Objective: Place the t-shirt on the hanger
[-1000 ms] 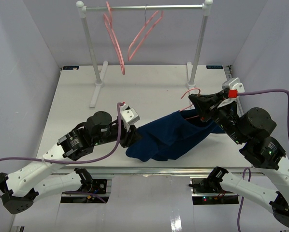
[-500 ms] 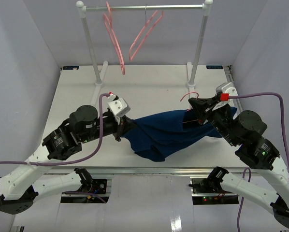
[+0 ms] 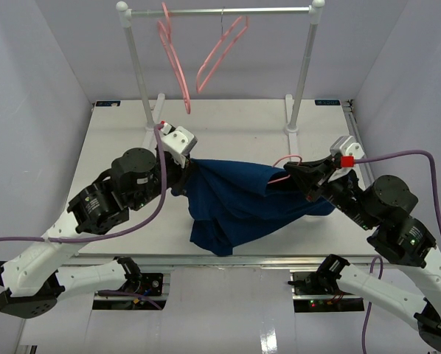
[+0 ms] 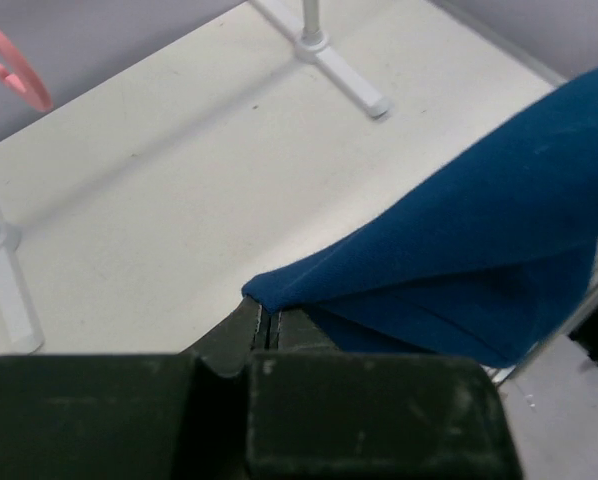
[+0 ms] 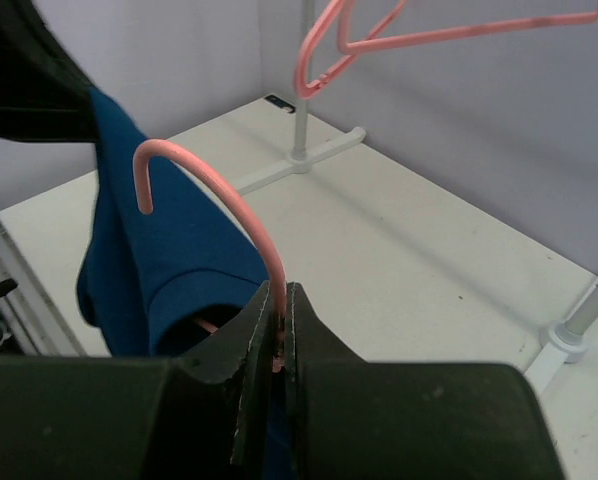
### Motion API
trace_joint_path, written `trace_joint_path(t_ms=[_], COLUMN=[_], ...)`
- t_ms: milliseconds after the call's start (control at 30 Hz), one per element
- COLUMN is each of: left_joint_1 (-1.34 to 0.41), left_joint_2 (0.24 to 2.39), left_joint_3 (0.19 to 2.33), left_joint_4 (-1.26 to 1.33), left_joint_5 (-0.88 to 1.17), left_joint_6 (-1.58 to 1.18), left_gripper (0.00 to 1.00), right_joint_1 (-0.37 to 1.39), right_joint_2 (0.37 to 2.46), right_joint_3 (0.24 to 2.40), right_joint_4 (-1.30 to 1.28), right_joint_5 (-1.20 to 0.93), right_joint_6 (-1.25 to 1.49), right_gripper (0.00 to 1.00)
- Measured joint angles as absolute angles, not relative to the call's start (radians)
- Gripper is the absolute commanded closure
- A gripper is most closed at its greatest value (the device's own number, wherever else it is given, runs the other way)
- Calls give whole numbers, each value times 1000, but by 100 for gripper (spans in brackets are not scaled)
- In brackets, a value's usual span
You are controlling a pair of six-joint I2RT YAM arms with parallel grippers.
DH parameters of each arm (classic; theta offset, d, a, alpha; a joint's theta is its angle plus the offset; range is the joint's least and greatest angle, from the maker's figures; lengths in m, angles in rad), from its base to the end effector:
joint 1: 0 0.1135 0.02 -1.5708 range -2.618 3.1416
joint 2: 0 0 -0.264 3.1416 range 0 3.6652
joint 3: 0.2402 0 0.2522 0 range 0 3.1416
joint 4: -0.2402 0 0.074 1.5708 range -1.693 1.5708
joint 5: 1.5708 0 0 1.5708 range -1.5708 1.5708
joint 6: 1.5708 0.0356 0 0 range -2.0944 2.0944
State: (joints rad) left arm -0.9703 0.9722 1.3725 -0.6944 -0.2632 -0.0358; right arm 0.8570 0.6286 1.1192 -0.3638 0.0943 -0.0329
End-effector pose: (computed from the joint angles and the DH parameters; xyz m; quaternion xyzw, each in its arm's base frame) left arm 0.1078 -0.1409 0.4509 0.2888 0.7460 -0.1925 0.5683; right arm 0.0699 0.0755 0.4509 -0.2522 0.6111 0.2717 0.6994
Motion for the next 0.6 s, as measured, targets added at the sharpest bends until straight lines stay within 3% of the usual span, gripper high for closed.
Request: trace_joint_path(t_ms=[100, 133, 200, 233, 267, 300, 600], left_joint_1=[-970, -970, -970, -969, -966, -961, -932], left_joint_2=[1004, 1011, 1019, 1021, 1025, 1031, 1090], left_joint_3=[1371, 1369, 1369, 1369, 1369, 1370, 1435], left_joint_4=[-704, -705, -708, -709, -711, -717, -838], left_joint_5=[-319, -332, -358, -370, -382, -392, -288], left_joint_6=[-23, -20, -6, 5, 12, 17, 38], left_gripper=[95, 85, 56, 32, 21, 15, 14], right_joint_1=[857, 857, 857, 857, 857, 857, 857], right_joint_2=[629, 632, 640, 646, 654, 663, 831], right_joint_3=[1166, 1184, 1219, 1237, 1257, 1277, 1461], right_joint_4=[-404, -411, -420, -422, -423, -423, -437], right_joint_5=[29, 13, -20, -37, -52, -61, 47], right_joint_6=[-34, -34, -33, -33, -31, -28, -11], right_gripper=[92, 92, 92, 92, 92, 92, 92])
